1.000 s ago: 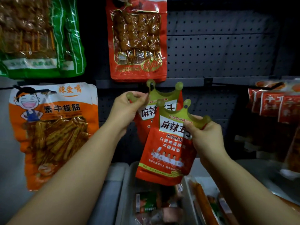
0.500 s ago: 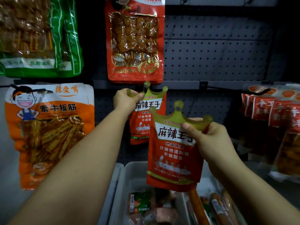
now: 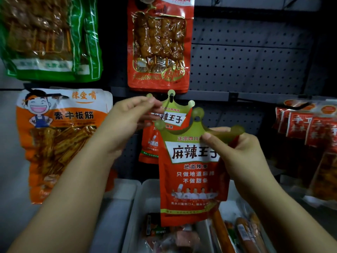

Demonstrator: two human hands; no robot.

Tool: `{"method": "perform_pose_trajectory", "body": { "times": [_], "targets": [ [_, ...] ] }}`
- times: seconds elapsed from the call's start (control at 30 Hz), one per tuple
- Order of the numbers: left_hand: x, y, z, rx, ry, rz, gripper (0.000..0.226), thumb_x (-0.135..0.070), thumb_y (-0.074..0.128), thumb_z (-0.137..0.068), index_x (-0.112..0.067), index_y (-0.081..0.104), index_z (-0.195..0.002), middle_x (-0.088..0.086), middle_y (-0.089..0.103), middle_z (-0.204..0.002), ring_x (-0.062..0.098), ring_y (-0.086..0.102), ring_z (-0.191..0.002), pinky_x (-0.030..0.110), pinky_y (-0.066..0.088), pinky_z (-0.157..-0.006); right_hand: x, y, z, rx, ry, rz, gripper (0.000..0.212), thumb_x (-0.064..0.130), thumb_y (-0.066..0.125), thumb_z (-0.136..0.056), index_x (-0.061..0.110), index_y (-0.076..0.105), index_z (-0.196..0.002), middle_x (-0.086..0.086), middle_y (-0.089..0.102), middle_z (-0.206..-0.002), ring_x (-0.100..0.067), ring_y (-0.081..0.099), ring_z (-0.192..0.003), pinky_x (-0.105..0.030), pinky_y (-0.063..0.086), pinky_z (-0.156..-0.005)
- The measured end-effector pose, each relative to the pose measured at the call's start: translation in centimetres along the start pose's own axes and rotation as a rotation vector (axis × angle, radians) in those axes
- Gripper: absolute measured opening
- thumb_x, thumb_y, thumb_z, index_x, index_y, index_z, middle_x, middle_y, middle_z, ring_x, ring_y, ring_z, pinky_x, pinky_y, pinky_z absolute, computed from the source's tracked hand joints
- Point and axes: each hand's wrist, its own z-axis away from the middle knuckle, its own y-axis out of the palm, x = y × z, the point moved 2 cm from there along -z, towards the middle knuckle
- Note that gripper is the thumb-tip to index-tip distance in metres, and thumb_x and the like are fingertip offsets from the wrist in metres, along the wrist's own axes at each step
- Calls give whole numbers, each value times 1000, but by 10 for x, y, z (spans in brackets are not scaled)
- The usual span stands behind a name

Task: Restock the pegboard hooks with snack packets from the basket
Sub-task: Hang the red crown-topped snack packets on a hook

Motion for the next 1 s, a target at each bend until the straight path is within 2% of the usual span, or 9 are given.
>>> {"method": "perform_pose_trajectory", "body": {
  "times": [0.07, 0.13, 0.2, 0.3, 0.47, 0.6, 0.77, 0.93, 1.0],
  "targets": [
    [-15, 3, 18, 119, 53, -61, 26, -54, 57, -78, -35, 75, -78, -9, 75, -84, 3, 68, -78, 23, 51, -75, 6, 7, 1, 15, -56, 20, 6, 21, 69, -82, 17, 73, -80, 3, 76, -79, -11, 73, -76, -25, 58, -64],
    [-27, 7, 30, 158, 121, -92, 25, -57, 65, -67, -38, 75, -80, -10, 75, -83, 2, 69, -79, 18, 53, -71, 13, 16, 4, 64, -108, 25, 5, 18, 69, -82, 16, 73, -82, 5, 76, -81, -8, 72, -77, -20, 57, -67],
    [-34, 9, 34, 116, 180, -124, 23, -49, 70, -62, -35, 75, -80, -12, 75, -78, -1, 69, -73, 10, 50, -63, 20, 27, 7, 131, -159, 34, 7, 15, 67, -83, 17, 73, -81, 8, 76, -82, -4, 71, -77, -14, 54, -66],
    [-44, 10, 31, 37, 254, -186, 11, -39, 72, -68, -33, 75, -77, -13, 73, -71, 0, 68, -66, 10, 49, -56, 27, 36, 8, 155, -190, 14, 10, 13, 66, -84, 20, 73, -81, 9, 76, -83, -3, 71, -78, -14, 54, -67],
    [-51, 11, 21, -39, 295, -207, 11, -42, 71, -69, -33, 74, -73, -13, 73, -73, 0, 68, -67, 13, 49, -58, 30, 35, 6, 115, -97, -122, 3, 24, 67, -81, 22, 69, -81, 3, 77, -80, -13, 74, -74, -24, 59, -64],
    [-57, 8, 20, -127, 337, -196, 7, -39, 75, -71, -33, 74, -73, -14, 73, -73, 1, 69, -67, 14, 51, -58, 34, 36, 8, 132, -77, -215, 14, 31, 64, -78, 18, 70, -80, -2, 76, -75, -17, 74, -67, -21, 54, -54],
    [-62, 10, 13, -60, 261, -203, 6, -37, 74, -71, -32, 74, -67, -13, 72, -66, 0, 67, -60, 11, 49, -52, 30, 37, 6, 122, -54, -228, 12, 23, 63, -87, 15, 70, -83, -5, 76, -78, -21, 74, -70, -25, 57, -57],
    [-60, 10, 9, 14, 190, -217, 15, -41, 71, -70, -30, 73, -61, -14, 69, -59, -6, 62, -53, 8, 43, -47, 24, 37, 7, 107, -8, -222, 13, 24, 63, -86, 14, 70, -84, -7, 76, -80, -24, 74, -72, -31, 60, -62],
    [-60, 10, 8, 34, 190, -224, 17, -36, 72, -75, -28, 71, -60, -12, 68, -57, -5, 61, -52, 8, 43, -47, 23, 37, 6, 107, -6, -225, 13, 24, 63, -87, 14, 70, -84, -7, 76, -80, -24, 74, -73, -32, 61, -63]
  ]
}}
